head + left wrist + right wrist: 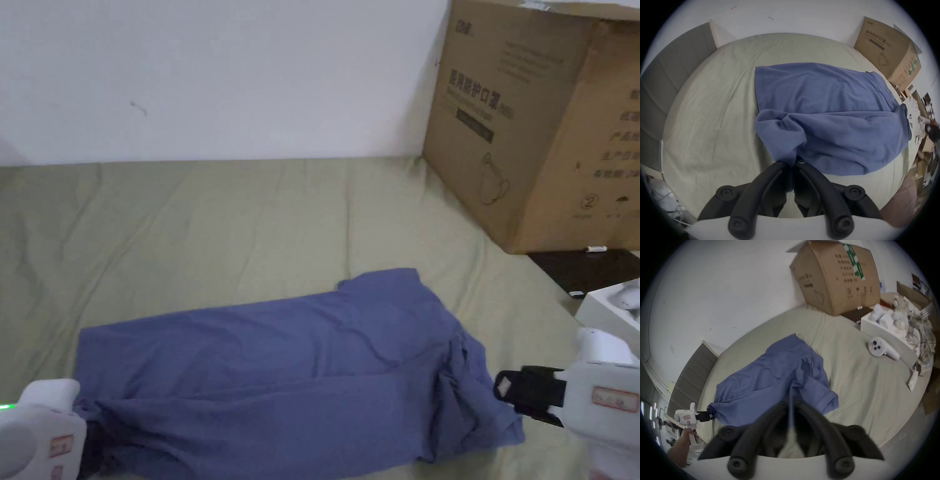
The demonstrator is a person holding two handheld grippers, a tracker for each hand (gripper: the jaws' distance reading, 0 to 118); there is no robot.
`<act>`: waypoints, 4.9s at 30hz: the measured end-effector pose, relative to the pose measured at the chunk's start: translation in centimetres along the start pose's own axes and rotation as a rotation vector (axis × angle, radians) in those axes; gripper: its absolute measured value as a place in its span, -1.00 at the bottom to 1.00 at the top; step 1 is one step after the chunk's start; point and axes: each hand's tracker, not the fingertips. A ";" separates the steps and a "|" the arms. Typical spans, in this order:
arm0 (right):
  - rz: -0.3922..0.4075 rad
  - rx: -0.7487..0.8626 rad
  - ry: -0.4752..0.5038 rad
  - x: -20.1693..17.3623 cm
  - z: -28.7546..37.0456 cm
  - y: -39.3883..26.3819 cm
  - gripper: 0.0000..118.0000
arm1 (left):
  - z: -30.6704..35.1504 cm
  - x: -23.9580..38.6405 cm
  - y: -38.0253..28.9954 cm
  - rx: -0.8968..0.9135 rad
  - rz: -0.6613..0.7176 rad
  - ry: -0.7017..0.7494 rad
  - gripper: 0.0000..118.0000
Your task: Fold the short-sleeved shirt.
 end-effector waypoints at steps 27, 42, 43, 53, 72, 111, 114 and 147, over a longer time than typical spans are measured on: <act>0.096 -0.205 -0.052 0.5 1.2 5.2 -0.84 | 12.8 -6.4 1.9 0.174 0.165 -0.139 -0.90; -0.034 -0.400 -0.131 6.7 -1.2 -6.2 -0.09 | 4.8 -8.0 -12.4 -0.084 0.257 -0.229 -0.09; -0.020 -0.391 -0.181 6.3 -0.9 -6.0 0.40 | 4.9 -8.5 -12.1 -0.100 0.276 -0.221 0.36; 0.220 -0.012 -0.145 -1.4 7.6 -2.3 0.84 | 16.8 -7.9 -8.1 0.339 0.298 -0.090 0.73; 0.523 0.573 0.210 -15.0 11.1 -7.5 -0.99 | 23.6 0.9 -6.5 0.951 0.005 0.005 -1.00; 0.285 -0.082 -0.083 -8.5 -14.7 11.7 0.03 | 0.2 -5.5 5.0 0.114 -0.030 -0.094 -0.97; 0.147 -0.341 -0.064 -6.6 -20.6 15.4 0.76 | 1.5 -6.1 5.4 0.126 0.012 -0.125 -0.97; 0.273 0.070 -0.149 -9.4 -13.7 16.0 -0.99 | 3.4 -9.1 8.5 0.372 0.221 -0.120 -0.97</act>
